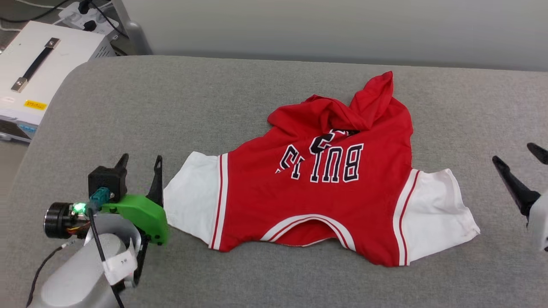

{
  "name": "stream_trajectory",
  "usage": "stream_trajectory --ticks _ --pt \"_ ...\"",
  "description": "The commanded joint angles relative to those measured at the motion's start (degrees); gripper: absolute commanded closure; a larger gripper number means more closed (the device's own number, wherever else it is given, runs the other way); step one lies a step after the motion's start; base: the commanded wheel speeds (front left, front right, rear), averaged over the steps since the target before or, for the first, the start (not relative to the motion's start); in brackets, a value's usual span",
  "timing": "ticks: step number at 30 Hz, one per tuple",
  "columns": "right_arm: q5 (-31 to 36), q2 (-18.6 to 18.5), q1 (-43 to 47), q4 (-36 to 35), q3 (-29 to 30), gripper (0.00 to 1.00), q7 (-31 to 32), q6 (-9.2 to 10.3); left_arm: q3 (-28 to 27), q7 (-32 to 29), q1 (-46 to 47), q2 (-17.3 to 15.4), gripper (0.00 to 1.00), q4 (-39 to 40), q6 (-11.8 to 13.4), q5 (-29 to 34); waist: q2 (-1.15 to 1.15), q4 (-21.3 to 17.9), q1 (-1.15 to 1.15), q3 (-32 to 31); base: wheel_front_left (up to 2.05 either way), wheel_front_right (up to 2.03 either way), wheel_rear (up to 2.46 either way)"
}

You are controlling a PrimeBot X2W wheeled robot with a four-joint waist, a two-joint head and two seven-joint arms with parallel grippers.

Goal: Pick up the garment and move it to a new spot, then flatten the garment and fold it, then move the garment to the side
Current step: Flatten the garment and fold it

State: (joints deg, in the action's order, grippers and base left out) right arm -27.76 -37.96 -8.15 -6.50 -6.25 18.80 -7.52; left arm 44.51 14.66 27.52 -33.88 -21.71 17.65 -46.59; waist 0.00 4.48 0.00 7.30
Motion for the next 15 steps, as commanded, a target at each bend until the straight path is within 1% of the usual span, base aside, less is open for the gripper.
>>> stream_trajectory --ticks 1,3,5,7,9,12,15 --pt "-1.76 -1.31 -1.41 -0.11 -1.79 0.00 2.79 0.03 -2.19 0.30 -2.42 0.70 0.00 2.61 1.37 2.65 0.00 0.62 0.00 0.26 0.00 0.00 0.00" --pt "-4.51 -3.46 -3.30 0.47 -5.14 0.00 8.51 0.03 -6.56 0.31 -6.13 2.04 0.00 7.67 3.49 6.88 0.00 1.15 0.00 0.75 0.00 0.00 0.00" --pt "-6.51 -4.87 -5.19 1.43 -8.23 0.00 13.36 0.03 -10.03 0.32 -9.34 3.48 0.00 11.22 4.54 10.27 0.00 1.67 0.00 1.34 0.00 0.00 0.00" --pt "-8.25 -5.42 -7.07 2.87 -10.71 0.00 17.24 0.03 -12.76 0.32 -12.16 5.13 0.00 14.00 4.89 13.40 0.00 2.24 0.00 2.02 0.00 0.00 0.00" --pt "-9.20 -5.52 -9.07 4.98 -13.00 0.00 19.81 0.03 -14.96 0.32 -14.53 6.89 0.00 16.43 5.22 16.31 0.00 2.81 0.00 2.81 0.00 0.00 0.00" --pt "-10.36 -4.75 -11.99 9.14 -15.15 0.00 21.44 0.03 -17.92 0.33 -16.67 9.16 0.00 18.38 4.16 19.51 0.00 3.72 0.00 4.27 0.00 0.00 0.00" --pt "-10.64 -3.49 -15.10 14.33 -17.40 0.00 21.33 0.03 -20.26 0.33 -17.83 11.73 0.00 19.49 2.60 22.60 0.00 4.67 0.00 5.85 0.00 0.00 0.00"
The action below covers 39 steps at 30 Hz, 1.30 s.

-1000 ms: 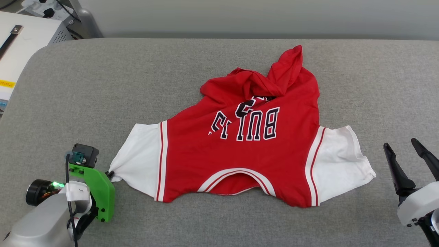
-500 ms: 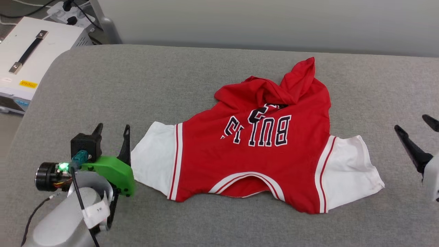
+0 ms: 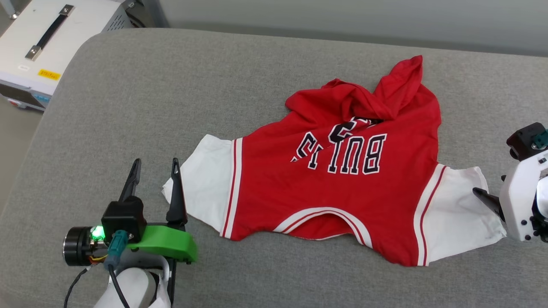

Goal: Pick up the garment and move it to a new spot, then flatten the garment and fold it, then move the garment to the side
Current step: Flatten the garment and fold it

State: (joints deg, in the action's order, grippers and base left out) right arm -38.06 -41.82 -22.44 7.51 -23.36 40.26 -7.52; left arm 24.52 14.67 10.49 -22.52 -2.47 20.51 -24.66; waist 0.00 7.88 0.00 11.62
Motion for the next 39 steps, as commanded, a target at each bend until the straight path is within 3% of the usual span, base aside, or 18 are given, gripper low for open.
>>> stream_trajectory --ticks 1,7,8,9,16,23,29,35,36,37,38,39 --pt "-0.62 1.76 -3.31 5.43 -2.31 0.00 -0.92 0.03 -1.89 0.32 -1.19 2.68 0.00 0.74 -1.88 3.09 0.00 2.20 0.00 2.94 0.00 0.00 0.00" --pt "-1.52 3.07 -5.03 14.06 -9.31 0.00 -1.82 0.03 -4.95 0.32 -0.96 6.80 0.00 0.29 -5.22 6.83 0.00 3.75 0.00 4.73 0.00 0.00 0.00" --pt "-2.21 3.10 -5.26 14.97 -10.19 0.82 -2.65 0.03 -5.53 0.32 -1.03 7.40 0.00 0.15 -5.71 7.45 0.00 3.84 0.00 4.85 0.00 0.00 0.00" --pt "-2.63 3.04 -5.54 15.57 -10.73 1.00 -3.69 0.03 -5.99 0.32 -1.12 7.84 0.00 0.05 -6.10 7.91 0.00 3.88 0.00 4.91 0.00 0.00 0.00" --pt "-4.58 0.40 -10.91 17.32 -12.07 1.00 -13.29 0.03 -9.57 0.32 -2.28 10.27 0.00 -0.79 -8.83 10.92 0.00 3.24 0.00 4.31 0.00 0.00 0.00" --pt "-4.82 -1.68 -17.51 20.75 -10.43 1.00 -17.46 0.03 -11.36 0.32 -2.13 12.80 0.00 -1.17 -11.34 13.27 0.00 3.71 0.00 4.83 0.00 0.00 0.00" --pt "-3.89 1.83 -20.78 30.19 -10.88 1.00 -18.58 0.03 -12.91 0.32 -2.06 14.75 0.00 -1.84 -13.27 14.91 0.00 4.38 0.00 5.97 0.00 0.00 0.00" --pt "-2.23 6.50 -22.43 40.16 -11.24 1.00 -24.31 0.03 -13.96 0.32 -2.01 16.25 0.00 -2.48 -14.63 16.32 0.00 4.64 0.00 6.31 0.00 0.00 0.00" --pt "-1.95 6.84 -22.58 40.91 -11.29 0.68 -25.61 0.03 -14.12 0.32 -2.07 16.39 0.00 -2.58 -14.79 16.52 0.00 4.61 0.00 6.15 0.00 0.00 0.00" --pt "-1.61 7.03 -22.77 41.58 -11.35 0.12 -27.46 0.03 -14.40 0.32 -2.25 16.53 0.00 -2.68 -14.92 16.75 0.00 4.46 0.00 5.80 0.00 0.00 0.00" --pt "-1.35 6.99 -22.92 41.95 -11.35 0.00 -29.15 0.03 -14.64 0.32 -2.43 16.60 0.00 -2.74 -15.02 16.94 0.00 4.31 0.00 5.48 0.00 0.00 0.00" --pt "-0.97 6.70 -23.10 42.29 -11.31 0.00 -31.40 0.03 -14.92 0.32 -2.67 16.67 0.00 -2.83 -15.17 17.15 0.00 4.17 0.00 5.07 0.00 0.00 0.00"
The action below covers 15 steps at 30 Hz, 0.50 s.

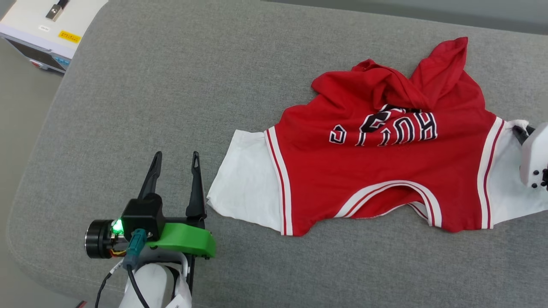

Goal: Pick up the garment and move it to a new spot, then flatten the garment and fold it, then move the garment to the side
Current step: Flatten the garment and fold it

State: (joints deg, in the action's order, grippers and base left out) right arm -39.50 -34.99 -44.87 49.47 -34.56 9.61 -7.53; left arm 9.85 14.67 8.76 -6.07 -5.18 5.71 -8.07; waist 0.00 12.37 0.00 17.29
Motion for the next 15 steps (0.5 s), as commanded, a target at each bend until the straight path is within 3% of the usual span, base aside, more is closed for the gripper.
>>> stream_trajectory --ticks 1,6,9,12,15 --pt "0.81 -0.44 -0.73 0.41 -0.14 0.00 -2.65 0.04 -0.49 0.32 -1.12 0.26 0.00 -0.17 -0.50 0.74 0.00 -0.48 0.00 -1.01 0.00 0.00 0.00" --pt "1.23 -2.90 0.12 -1.18 0.15 0.00 -11.60 0.04 -1.73 0.32 -2.45 0.47 0.00 0.05 -0.99 1.61 0.00 -1.82 0.00 -3.20 0.00 0.00 0.00" --pt "0.45 -4.76 1.15 -4.09 -0.08 0.00 -13.26 0.04 -2.12 0.32 -3.20 0.62 0.00 0.36 -1.26 2.02 0.00 -2.66 0.00 -4.11 0.00 0.00 0.00" --pt "-1.83 -7.92 2.63 -8.86 -1.24 0.00 -10.37 0.04 -2.37 0.33 -3.93 0.79 0.00 0.74 -1.55 2.42 0.00 -3.39 0.00 -4.67 0.00 0.00 0.00" --pt "-6.86 -11.56 4.64 -14.58 -2.90 0.00 -1.94 0.04 -2.55 0.33 -4.50 0.93 0.00 1.01 -1.85 2.71 0.00 -3.87 0.00 -4.93 0.00 0.00 0.00"
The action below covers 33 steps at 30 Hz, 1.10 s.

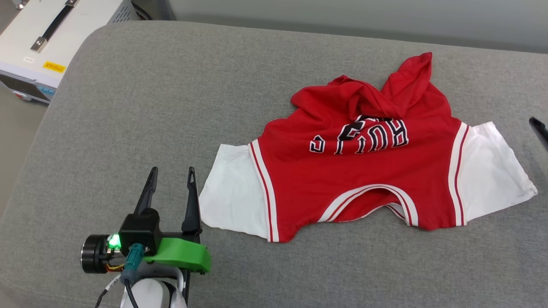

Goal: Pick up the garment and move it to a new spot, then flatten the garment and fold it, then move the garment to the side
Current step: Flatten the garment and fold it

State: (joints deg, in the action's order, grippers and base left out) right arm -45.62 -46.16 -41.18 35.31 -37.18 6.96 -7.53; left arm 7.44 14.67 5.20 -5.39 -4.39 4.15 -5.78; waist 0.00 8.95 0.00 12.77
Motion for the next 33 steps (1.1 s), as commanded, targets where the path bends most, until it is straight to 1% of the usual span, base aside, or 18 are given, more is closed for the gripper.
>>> stream_trajectory --ticks 1,3,5,7,10,13,15,21,25,28,33 --pt "-3.24 -2.10 1.93 -3.08 -1.00 0.00 4.87 0.04 -0.23 0.33 -1.10 0.28 0.00 0.29 -0.40 0.51 0.00 -0.57 0.00 -0.46 0.00 0.00 0.00" --pt "-7.90 -5.52 3.64 -7.97 -1.73 0.00 12.29 0.04 -0.42 0.33 -1.34 0.35 0.00 0.50 -0.57 0.66 0.00 -0.73 0.00 -0.37 0.00 0.00 0.00" --pt "-10.95 -8.79 4.78 -11.77 -1.52 0.00 17.75 0.04 -0.55 0.33 -1.37 0.44 0.00 0.75 -0.75 0.79 0.00 -0.72 0.00 0.00 0.00 0.00 0.00" --pt "-12.76 -11.00 5.63 -14.16 -1.17 0.00 22.32 0.04 -0.62 0.33 -1.19 0.56 0.00 0.95 -0.96 0.90 0.00 -0.58 0.00 0.54 0.00 0.00 0.00" --pt "-13.67 -12.19 6.48 -15.51 -0.39 0.00 27.04 0.04 -0.47 0.33 -0.71 0.78 0.00 1.14 -1.26 1.10 0.00 -0.14 0.00 1.62 0.00 0.00 0.00" --pt "-12.90 -11.08 6.68 -15.02 0.54 0.00 30.01 0.04 -0.23 0.33 0.10 1.07 0.00 1.24 -1.56 1.22 0.00 0.51 0.00 2.98 0.00 0.00 0.00" --pt "-12.07 -9.41 6.59 -13.93 1.25 0.00 31.06 0.04 -0.08 0.33 0.64 1.24 0.00 1.19 -1.69 1.29 0.00 0.98 0.00 3.85 0.00 0.00 0.00" --pt "-7.25 -3.35 6.23 -7.95 2.54 0.00 30.97 0.04 -0.27 0.33 2.21 1.57 0.00 1.02 -1.90 1.48 0.00 2.17 0.00 6.32 0.00 0.00 0.00" --pt "-3.27 -1.04 8.04 -3.75 0.61 0.00 31.52 0.04 -0.69 0.33 2.86 1.70 0.00 0.66 -2.02 1.56 0.00 2.53 0.00 6.72 0.00 0.00 0.00" --pt "-4.41 0.74 9.45 0.22 2.50 0.00 30.41 0.04 -1.09 0.33 2.88 1.77 0.00 0.39 -2.01 1.67 0.00 2.37 0.00 6.37 0.00 0.00 0.00" --pt "-5.51 1.92 10.67 4.42 4.89 0.00 28.21 0.04 -2.01 0.33 2.69 1.68 0.00 0.04 -2.12 1.99 0.00 1.65 0.00 5.55 0.00 0.00 0.00"
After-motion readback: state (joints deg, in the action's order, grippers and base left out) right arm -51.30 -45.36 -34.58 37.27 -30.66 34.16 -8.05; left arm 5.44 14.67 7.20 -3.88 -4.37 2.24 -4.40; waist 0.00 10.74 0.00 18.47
